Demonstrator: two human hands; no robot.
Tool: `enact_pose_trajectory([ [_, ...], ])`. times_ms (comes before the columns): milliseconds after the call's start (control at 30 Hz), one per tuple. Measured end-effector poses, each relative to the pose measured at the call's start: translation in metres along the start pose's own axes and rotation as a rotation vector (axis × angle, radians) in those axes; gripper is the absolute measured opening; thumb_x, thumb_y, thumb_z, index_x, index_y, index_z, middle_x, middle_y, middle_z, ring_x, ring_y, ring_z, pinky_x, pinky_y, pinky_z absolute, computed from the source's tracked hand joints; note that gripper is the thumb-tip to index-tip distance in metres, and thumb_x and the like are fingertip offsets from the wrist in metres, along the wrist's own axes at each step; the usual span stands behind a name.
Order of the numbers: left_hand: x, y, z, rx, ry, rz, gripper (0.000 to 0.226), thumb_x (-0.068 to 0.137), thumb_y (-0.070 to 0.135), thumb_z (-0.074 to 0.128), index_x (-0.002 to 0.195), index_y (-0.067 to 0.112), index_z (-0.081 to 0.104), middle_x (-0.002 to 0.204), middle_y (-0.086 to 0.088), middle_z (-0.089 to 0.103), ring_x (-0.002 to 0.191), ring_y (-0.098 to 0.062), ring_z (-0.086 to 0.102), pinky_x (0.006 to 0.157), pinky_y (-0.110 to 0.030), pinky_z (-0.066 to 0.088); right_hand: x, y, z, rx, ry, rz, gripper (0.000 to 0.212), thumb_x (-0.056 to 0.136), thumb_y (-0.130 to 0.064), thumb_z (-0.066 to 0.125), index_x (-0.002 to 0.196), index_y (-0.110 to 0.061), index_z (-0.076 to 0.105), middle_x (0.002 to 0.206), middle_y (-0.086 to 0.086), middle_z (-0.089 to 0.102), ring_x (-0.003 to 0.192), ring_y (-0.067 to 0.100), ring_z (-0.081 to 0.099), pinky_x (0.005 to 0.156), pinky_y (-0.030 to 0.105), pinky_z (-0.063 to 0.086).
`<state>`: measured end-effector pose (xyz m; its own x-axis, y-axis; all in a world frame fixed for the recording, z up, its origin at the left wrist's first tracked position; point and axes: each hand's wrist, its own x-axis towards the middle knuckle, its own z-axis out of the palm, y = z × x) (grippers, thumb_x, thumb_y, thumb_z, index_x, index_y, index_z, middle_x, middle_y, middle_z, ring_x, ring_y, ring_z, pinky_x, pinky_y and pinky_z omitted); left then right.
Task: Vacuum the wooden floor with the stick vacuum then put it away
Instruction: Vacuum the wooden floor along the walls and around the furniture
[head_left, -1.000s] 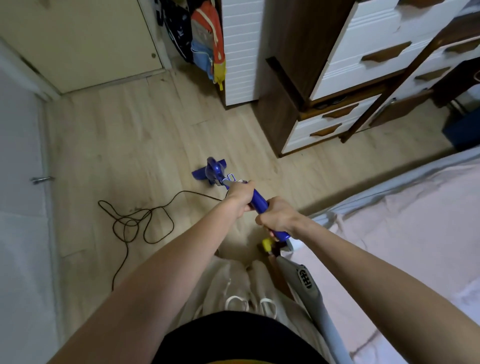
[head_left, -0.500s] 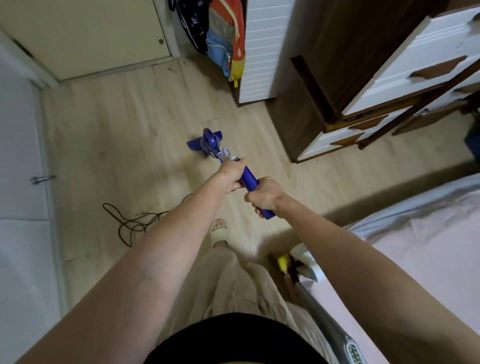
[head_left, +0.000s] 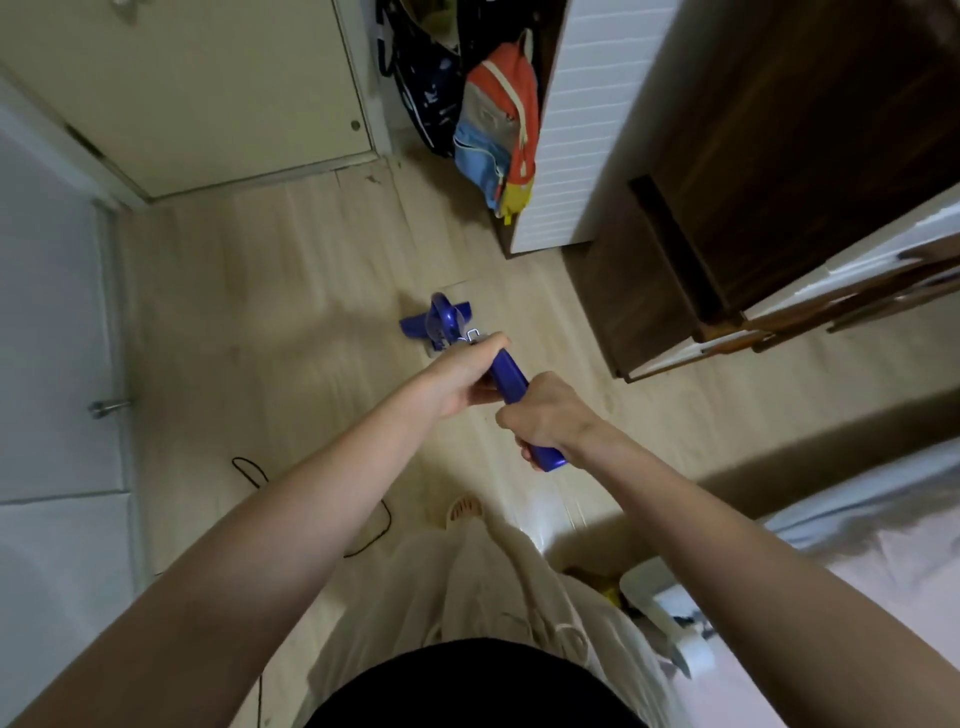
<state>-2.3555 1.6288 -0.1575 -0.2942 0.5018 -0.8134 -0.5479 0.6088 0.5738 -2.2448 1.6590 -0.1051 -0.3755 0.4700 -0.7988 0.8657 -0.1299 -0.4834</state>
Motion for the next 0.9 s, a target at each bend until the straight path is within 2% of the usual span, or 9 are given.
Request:
enact_pose_trajectory([
  [100, 0.011, 0.013, -0.007, -0.061, -0.012, 0.002, 0.026, 0.091, 0.025, 0.056, 0.069, 0.015, 0.046, 0.047, 0.001, 0.051, 0.053, -0.016, 0.054, 0.063, -0.028, 0.053, 0.007, -0.02, -0.01, -0.04, -0.01, -0.009, 0.005, 0.084, -0.001, 0.051, 0.082, -0.003, 0.048, 0.071, 0.018, 0.057, 0.051, 0.024, 0.055, 0.046, 0.027, 0.047],
  [200, 0.028, 0.031, -0.014, -0.073, 0.002, 0.019, 0.022, 0.091, 0.025, 0.057, 0.074, 0.016, 0.046, 0.055, -0.001, 0.049, 0.05, -0.015, 0.054, 0.059, -0.027, 0.052, 0.028, -0.035, -0.011, -0.051, 0.013, -0.021, 0.004, 0.083, -0.002, 0.053, 0.084, -0.003, 0.049, 0.07, 0.018, 0.059, 0.051, 0.024, 0.056, 0.046, 0.028, 0.047],
  [267, 0.042, 0.042, -0.019, -0.073, 0.016, 0.025, 0.019, 0.092, 0.023, 0.058, 0.078, 0.015, 0.047, 0.066, -0.005, 0.049, 0.059, -0.019, 0.056, 0.054, -0.027, 0.053, 0.047, -0.043, -0.011, -0.043, 0.025, -0.041, 0.006, 0.081, -0.003, 0.054, 0.086, -0.002, 0.051, 0.068, 0.016, 0.058, 0.049, 0.024, 0.055, 0.047, 0.03, 0.048],
  [367, 0.067, 0.06, -0.027, -0.111, 0.031, 0.014, 0.016, 0.093, 0.02, 0.057, 0.082, 0.012, 0.048, 0.081, -0.012, 0.05, 0.077, -0.028, 0.059, 0.061, -0.032, 0.057, 0.076, -0.056, -0.014, -0.067, 0.017, -0.073, 0.006, 0.081, -0.006, 0.056, 0.084, -0.006, 0.05, 0.073, 0.013, 0.059, 0.052, 0.024, 0.058, 0.048, 0.029, 0.049],
  [500, 0.102, 0.099, -0.034, -0.226, 0.063, -0.001, 0.013, 0.095, 0.014, 0.056, 0.088, 0.009, 0.047, 0.081, -0.012, 0.053, 0.069, -0.025, 0.063, 0.059, -0.034, 0.054, 0.123, -0.086, -0.027, -0.07, -0.004, -0.091, 0.011, 0.082, -0.006, 0.058, 0.084, -0.009, 0.048, 0.08, 0.015, 0.059, 0.048, 0.021, 0.056, 0.04, 0.025, 0.047],
  [600, 0.13, 0.136, -0.04, -0.283, 0.09, 0.014, 0.014, 0.096, 0.013, 0.055, 0.087, 0.008, 0.046, 0.083, -0.013, 0.053, 0.071, -0.025, 0.061, 0.072, -0.038, 0.053, 0.16, -0.117, -0.043, -0.07, -0.017, -0.107, 0.016, 0.083, -0.006, 0.06, 0.095, -0.005, 0.049, 0.073, 0.009, 0.055, 0.046, 0.017, 0.052, 0.034, 0.017, 0.038],
  [667, 0.146, 0.161, -0.045, -0.299, 0.11, 0.025, 0.012, 0.096, 0.014, 0.056, 0.091, 0.007, 0.047, 0.085, -0.013, 0.055, 0.073, -0.024, 0.06, 0.079, -0.039, 0.053, 0.181, -0.141, -0.054, -0.054, -0.037, -0.117, 0.019, 0.084, -0.006, 0.06, 0.099, -0.005, 0.049, 0.072, 0.007, 0.054, 0.047, 0.017, 0.052, 0.037, 0.02, 0.041],
  [767, 0.169, 0.199, -0.055, -0.321, 0.133, 0.042, 0.011, 0.096, 0.014, 0.057, 0.095, 0.007, 0.049, 0.083, -0.012, 0.056, 0.072, -0.023, 0.059, 0.079, -0.037, 0.054, 0.211, -0.179, -0.068, -0.078, -0.053, -0.125, 0.022, 0.085, -0.007, 0.06, 0.103, -0.006, 0.048, 0.079, 0.009, 0.056, 0.047, 0.017, 0.053, 0.04, 0.023, 0.043],
  [900, 0.198, 0.242, -0.07, -0.34, 0.152, 0.052, 0.013, 0.096, 0.017, 0.058, 0.094, 0.007, 0.049, 0.077, -0.01, 0.055, 0.067, -0.021, 0.057, 0.078, -0.037, 0.053, 0.245, -0.223, -0.082, -0.141, -0.06, -0.166, 0.021, 0.085, -0.01, 0.06, 0.102, -0.007, 0.048, 0.072, 0.004, 0.054, 0.046, 0.014, 0.052, 0.035, 0.018, 0.039],
])
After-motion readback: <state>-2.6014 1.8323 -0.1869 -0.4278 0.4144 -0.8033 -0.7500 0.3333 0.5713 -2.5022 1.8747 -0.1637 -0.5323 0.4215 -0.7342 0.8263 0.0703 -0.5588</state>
